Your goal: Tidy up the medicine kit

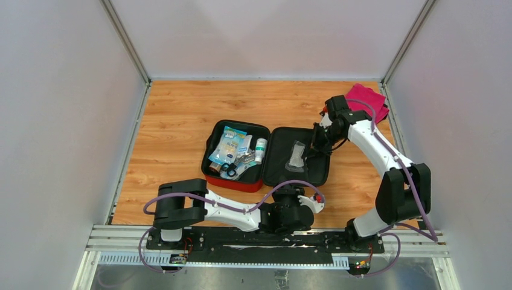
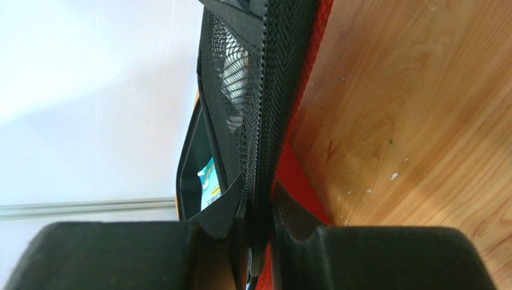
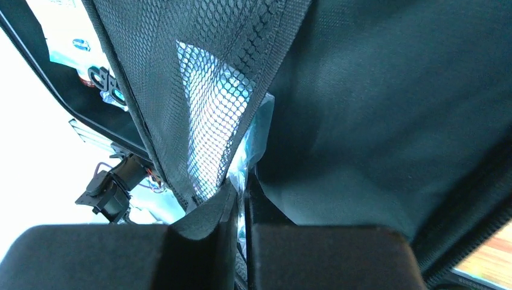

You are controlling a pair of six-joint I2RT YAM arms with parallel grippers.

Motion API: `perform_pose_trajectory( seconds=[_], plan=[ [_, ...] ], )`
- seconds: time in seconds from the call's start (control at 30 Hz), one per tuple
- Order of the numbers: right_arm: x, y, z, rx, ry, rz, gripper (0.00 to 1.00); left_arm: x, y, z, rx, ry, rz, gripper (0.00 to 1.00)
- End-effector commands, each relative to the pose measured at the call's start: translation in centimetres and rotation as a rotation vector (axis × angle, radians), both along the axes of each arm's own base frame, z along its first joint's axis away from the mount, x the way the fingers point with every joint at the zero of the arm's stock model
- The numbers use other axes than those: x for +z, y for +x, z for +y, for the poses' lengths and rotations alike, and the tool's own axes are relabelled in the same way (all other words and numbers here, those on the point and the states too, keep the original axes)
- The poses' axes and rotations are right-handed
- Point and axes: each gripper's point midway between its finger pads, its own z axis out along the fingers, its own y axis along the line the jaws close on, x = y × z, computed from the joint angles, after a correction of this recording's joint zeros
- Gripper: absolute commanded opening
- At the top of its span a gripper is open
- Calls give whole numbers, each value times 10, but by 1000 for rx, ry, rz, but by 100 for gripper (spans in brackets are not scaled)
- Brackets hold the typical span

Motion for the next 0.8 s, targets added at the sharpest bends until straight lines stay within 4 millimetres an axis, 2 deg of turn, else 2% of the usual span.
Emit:
perform_pose_trajectory(
  seconds=[0.0, 0.13, 0.27, 0.37, 0.5, 0.67, 0.77],
  plan=[
    [-6, -1, 22, -11, 81, 8, 11, 20, 3, 6, 54, -70, -35, 13],
    [-7, 1, 21, -20, 75, -16, 19, 20, 3, 7, 57, -69, -37, 13],
    [2, 3, 5, -21, -20, -73, 29, 20, 3, 8, 61, -75, -37, 13],
    [18, 4, -11, -19, -110, -125, 38, 21, 3, 10, 66, -77, -39, 13],
    [48, 6, -28, -17, -186, -216, 44, 20, 3, 13, 70, -82, -39, 13],
    [70, 3, -43, -35, -243, -290, 47, 20, 3, 13, 72, -84, -39, 13],
    [69, 0, -47, -45, -262, -294, 38, 20, 3, 13, 72, -85, -38, 13]
  ],
)
